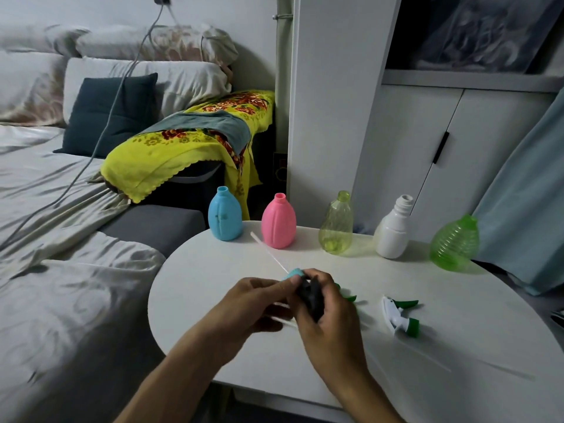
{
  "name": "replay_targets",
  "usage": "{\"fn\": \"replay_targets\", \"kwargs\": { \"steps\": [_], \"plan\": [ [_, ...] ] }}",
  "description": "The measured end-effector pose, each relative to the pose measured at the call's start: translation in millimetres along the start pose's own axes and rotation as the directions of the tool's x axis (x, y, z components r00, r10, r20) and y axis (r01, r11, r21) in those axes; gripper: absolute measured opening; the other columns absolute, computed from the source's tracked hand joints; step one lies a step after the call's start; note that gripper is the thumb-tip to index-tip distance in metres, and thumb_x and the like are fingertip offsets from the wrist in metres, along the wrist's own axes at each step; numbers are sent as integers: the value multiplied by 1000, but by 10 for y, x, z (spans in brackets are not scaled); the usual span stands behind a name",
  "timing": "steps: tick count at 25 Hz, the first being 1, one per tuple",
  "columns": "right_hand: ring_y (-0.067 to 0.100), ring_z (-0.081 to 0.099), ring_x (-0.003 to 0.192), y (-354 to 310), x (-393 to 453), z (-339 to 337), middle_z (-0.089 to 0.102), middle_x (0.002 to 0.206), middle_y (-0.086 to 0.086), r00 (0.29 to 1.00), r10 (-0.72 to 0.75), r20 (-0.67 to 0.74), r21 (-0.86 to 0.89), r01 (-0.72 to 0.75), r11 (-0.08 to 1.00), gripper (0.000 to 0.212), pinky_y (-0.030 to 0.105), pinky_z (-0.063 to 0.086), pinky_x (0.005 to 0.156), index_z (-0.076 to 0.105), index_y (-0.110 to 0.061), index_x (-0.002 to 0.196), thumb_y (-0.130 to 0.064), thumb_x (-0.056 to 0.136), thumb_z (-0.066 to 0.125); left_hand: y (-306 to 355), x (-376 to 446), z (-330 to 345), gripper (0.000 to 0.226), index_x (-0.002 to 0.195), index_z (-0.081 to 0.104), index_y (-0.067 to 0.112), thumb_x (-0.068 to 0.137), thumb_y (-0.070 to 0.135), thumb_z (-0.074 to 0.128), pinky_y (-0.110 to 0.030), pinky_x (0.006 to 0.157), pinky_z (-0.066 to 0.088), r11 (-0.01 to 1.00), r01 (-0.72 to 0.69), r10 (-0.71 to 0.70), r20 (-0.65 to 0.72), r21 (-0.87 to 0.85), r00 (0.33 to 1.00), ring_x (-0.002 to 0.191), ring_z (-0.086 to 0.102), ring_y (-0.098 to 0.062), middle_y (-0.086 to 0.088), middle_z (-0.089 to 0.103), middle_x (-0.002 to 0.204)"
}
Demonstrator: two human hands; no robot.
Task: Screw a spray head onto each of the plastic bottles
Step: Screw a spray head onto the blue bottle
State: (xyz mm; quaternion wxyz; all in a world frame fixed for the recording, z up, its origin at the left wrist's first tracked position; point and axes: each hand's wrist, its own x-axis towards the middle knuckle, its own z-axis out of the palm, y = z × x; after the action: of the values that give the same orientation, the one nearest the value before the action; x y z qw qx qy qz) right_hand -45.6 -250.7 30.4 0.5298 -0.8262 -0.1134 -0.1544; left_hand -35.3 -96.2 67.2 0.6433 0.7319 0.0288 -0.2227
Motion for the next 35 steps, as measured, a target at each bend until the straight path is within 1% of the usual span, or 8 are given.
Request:
{"fn": "replay_targets", "kwargs": {
  "steps": [3,5,10,14,19,23,28,35],
  "plan": [
    [-7,66,85,64,93,-121,72,91,-17,993,62,-97,31,-59,998,18,5,47,67,64,-31,105,-30,88,69,158,143,-492,61,99,77,17,72,70,66,-25,70,57,993,-25,25,0,118,1000,91,74,-16,0,78,104],
    [-3,69,82,133,188,-248,74,85,-12,986,142,-85,113,-132,985,14,10,50,68,66,-29,100,-28,87,69,249,404,-923,55,106,74,13,72,57,73,-30,73,54,997,-66,76,-261,46,962,91,73,-21,-3,77,104],
    [13,74,71,211,302,-415,77,72,6,902,420,103,441,-420,793,20,16,51,58,69,-23,90,-3,87,70,-2,1232,-1468,88,143,40,16,69,17,88,-46,95,49,986,-107,166,-753,127,637,118,53,-30,-12,52,133],
    [10,62,50,305,407,-529,66,54,7,839,531,120,497,-513,700,18,24,50,55,69,-8,86,9,81,69,-253,1835,-1676,120,150,22,24,55,22,95,-53,103,45,977,-111,209,-741,179,638,125,48,-31,-11,45,139],
    [4,60,41,334,460,-677,65,48,3,852,522,33,491,-468,734,16,9,45,41,67,-2,85,11,77,73,-335,2163,-1649,92,132,43,24,56,18,93,-39,81,52,973,-226,176,-763,41,621,109,56,-25,1,54,115],
    [6,65,52,399,509,-727,69,58,2,866,500,3,457,-446,769,14,16,50,50,70,-12,82,-1,78,77,-138,1869,-1486,86,126,46,23,55,23,94,-37,74,55,939,-243,343,-709,243,616,99,60,-21,-1,57,111],
    [7,66,66,232,541,-1010,73,70,-3,942,333,-29,429,-289,856,24,19,55,61,74,-27,91,-13,72,79,91,799,-1040,98,130,49,17,44,35,91,-43,84,48,610,-161,703,-436,776,561,102,51,-27,-9,53,121],
    [6,65,71,132,400,-1424,73,80,-5,980,162,113,487,-197,851,41,19,55,64,75,-24,97,-30,57,80,-18,-51,-594,93,132,54,11,48,20,92,-45,92,42,372,-52,783,-282,927,555,113,51,-37,-10,58,131]
  ]
}}
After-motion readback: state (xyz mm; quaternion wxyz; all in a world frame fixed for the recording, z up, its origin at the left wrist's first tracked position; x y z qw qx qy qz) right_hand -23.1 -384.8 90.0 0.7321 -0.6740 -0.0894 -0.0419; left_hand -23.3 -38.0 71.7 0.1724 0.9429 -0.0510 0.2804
